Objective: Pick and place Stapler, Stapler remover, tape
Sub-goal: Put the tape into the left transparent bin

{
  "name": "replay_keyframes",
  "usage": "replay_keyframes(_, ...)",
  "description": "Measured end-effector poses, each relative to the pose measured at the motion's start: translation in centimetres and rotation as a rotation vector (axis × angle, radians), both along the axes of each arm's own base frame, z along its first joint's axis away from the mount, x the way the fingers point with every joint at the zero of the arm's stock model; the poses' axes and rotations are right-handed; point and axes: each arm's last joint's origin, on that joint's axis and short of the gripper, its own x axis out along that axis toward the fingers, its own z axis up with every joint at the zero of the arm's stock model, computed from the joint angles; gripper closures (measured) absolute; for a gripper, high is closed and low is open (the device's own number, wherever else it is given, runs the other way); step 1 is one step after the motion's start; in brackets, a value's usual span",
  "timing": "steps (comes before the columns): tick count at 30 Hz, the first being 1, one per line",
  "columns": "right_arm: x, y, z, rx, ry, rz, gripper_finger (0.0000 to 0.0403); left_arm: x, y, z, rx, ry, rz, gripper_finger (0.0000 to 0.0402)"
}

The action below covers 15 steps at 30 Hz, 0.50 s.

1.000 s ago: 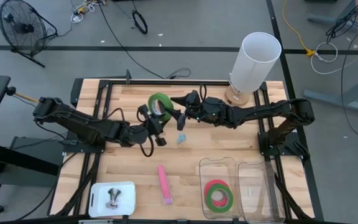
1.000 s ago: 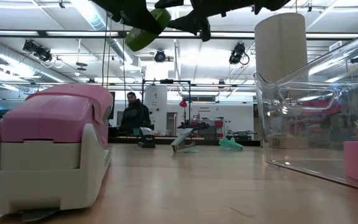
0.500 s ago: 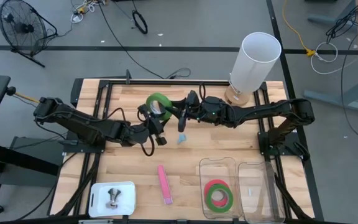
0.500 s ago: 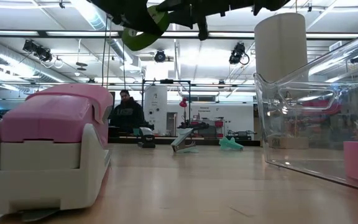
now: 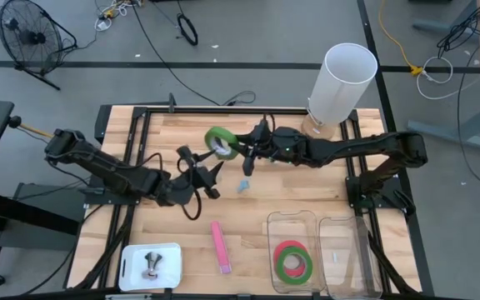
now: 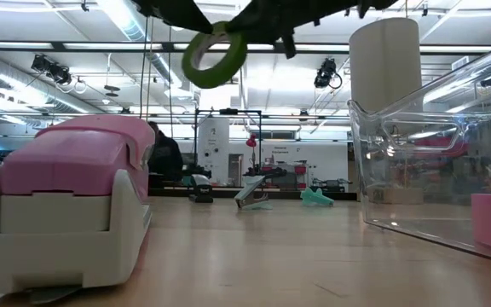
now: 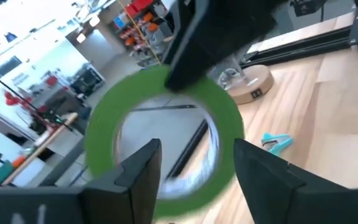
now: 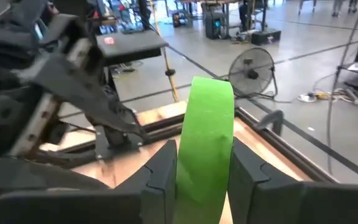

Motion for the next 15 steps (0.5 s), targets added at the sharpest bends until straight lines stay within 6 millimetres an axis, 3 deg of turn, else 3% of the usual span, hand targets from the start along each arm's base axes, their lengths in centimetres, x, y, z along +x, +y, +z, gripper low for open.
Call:
replay_keyframes(6, -4.1, 0.1, 1.9, 0.003, 0.158, -0.06, 0.0314, -1.0, -2.2, 0.1, 0.035, -0.003, -0.011, 0.0216)
replay_keyframes(15, -12.6, 3.8, 4.4, 0.159, 0.334, -0.082, 0.0314, -1.9, -4.1, 0.0, 0.004, -0.04, -0.07, 0.0219)
